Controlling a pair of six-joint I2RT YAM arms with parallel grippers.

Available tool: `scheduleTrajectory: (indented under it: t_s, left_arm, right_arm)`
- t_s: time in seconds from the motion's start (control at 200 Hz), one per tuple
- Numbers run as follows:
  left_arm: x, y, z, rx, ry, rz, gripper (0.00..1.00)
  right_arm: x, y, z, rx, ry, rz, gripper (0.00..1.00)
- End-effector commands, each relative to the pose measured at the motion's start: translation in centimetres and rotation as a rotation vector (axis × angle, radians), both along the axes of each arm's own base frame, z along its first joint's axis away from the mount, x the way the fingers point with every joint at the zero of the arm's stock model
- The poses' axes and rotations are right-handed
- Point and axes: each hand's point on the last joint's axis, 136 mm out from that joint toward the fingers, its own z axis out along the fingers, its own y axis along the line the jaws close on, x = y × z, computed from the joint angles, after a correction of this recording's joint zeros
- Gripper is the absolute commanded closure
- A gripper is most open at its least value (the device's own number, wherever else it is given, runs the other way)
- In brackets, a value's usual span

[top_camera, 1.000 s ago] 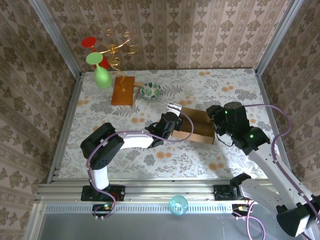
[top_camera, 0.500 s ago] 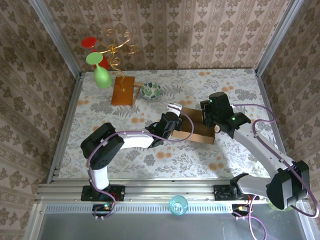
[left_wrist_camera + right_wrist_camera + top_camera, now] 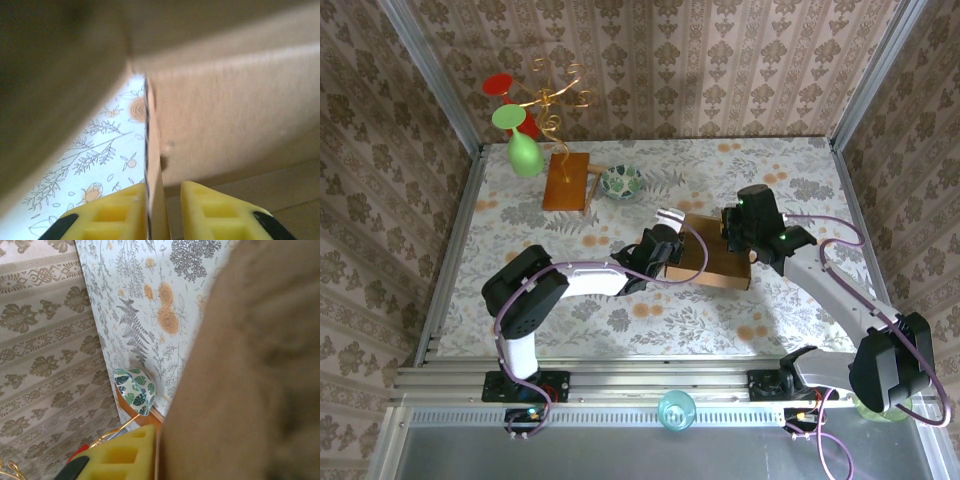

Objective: Fold the paper box

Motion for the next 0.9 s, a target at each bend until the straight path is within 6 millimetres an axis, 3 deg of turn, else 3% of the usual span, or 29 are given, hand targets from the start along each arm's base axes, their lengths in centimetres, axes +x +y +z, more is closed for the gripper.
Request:
scheduleTrajectory:
  t_s: [0.0,0.275,0.55,0.72,0.895]
  left_arm:
    - [-0.7,0.3,-0.8,0.03,0.034,-0.006,0.69]
    - [-1.9,0.8,1.4,-0.063,0.071,-0.015,0.52]
    - [-6.2,2.2,5.0,-0.199,0.17,-0.118,0.5]
    - [-8.5,5.4,6.6,-0.24,0.206,-0.095,0.49]
    - [-8.6,9.0,8.9,-0.321,0.241,-0.001,0.49]
  right_arm:
    - [-0.4,-0.1,-0.9,0.02,0.023,-0.017,0.88]
    - [-1.6,-0.3,-2.0,0.017,0.035,-0.007,1.0]
    - [-2.2,-0.4,-2.3,0.025,0.022,-0.003,1.0]
    - [-2.5,0.0,-2.5,0.033,0.025,0.022,1.0]
    - [-3.1,0.1,-2.8,0.015,0.019,0.054,1.0]
